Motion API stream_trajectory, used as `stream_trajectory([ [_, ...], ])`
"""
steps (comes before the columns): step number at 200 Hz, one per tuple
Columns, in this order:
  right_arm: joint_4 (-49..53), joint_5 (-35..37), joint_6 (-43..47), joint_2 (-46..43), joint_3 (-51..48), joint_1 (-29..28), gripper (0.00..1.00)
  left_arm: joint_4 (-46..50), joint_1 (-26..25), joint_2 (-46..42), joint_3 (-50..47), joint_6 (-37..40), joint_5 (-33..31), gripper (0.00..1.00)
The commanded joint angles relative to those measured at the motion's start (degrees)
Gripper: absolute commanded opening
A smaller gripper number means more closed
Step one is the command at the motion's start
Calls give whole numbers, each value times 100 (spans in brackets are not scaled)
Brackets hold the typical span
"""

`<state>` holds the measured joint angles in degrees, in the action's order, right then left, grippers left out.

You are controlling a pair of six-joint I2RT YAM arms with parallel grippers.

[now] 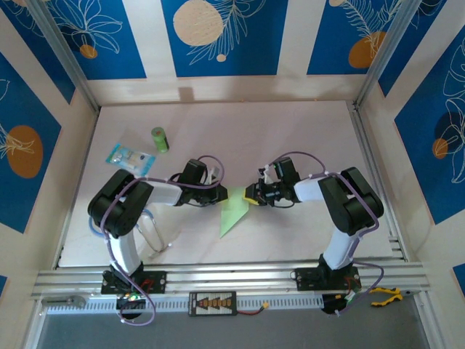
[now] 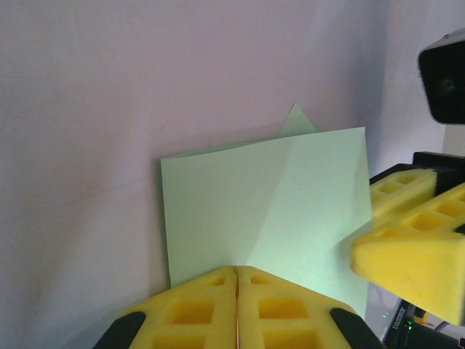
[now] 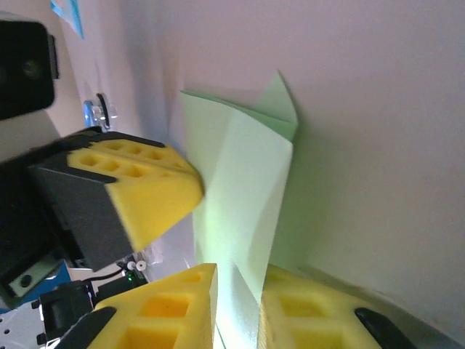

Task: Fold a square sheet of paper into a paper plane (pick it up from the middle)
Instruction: Fold the wing for the fifth time at the center of the table.

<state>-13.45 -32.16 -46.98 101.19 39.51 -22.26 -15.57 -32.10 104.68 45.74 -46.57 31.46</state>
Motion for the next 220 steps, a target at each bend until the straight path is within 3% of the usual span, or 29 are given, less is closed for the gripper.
stream_trajectory([
  [1, -66, -38, -68, 70, -102, -27, 16, 138, 63, -257, -52, 61, 0, 9],
  [51, 258, 423, -276, -2, -88, -86, 8, 32, 49, -844, -252, 126, -54, 24],
  [76, 577, 878, -519, -145, -68, -181, 5, 141, 33, -1191, -350, 353, -147, 27],
  [107, 211, 1223, -1152, -550, -425, -200, 4, 583, -142, -1645, -423, 950, -459, 28],
  [170, -129, 1635, -2423, -1241, -928, -213, 2, 1947, -1516, -2082, -273, 2770, -2375, 36],
  [220, -67, 1617, -2549, -1409, -895, -230, 2, 2261, -2491, -1618, 51, 3653, -3484, 42],
])
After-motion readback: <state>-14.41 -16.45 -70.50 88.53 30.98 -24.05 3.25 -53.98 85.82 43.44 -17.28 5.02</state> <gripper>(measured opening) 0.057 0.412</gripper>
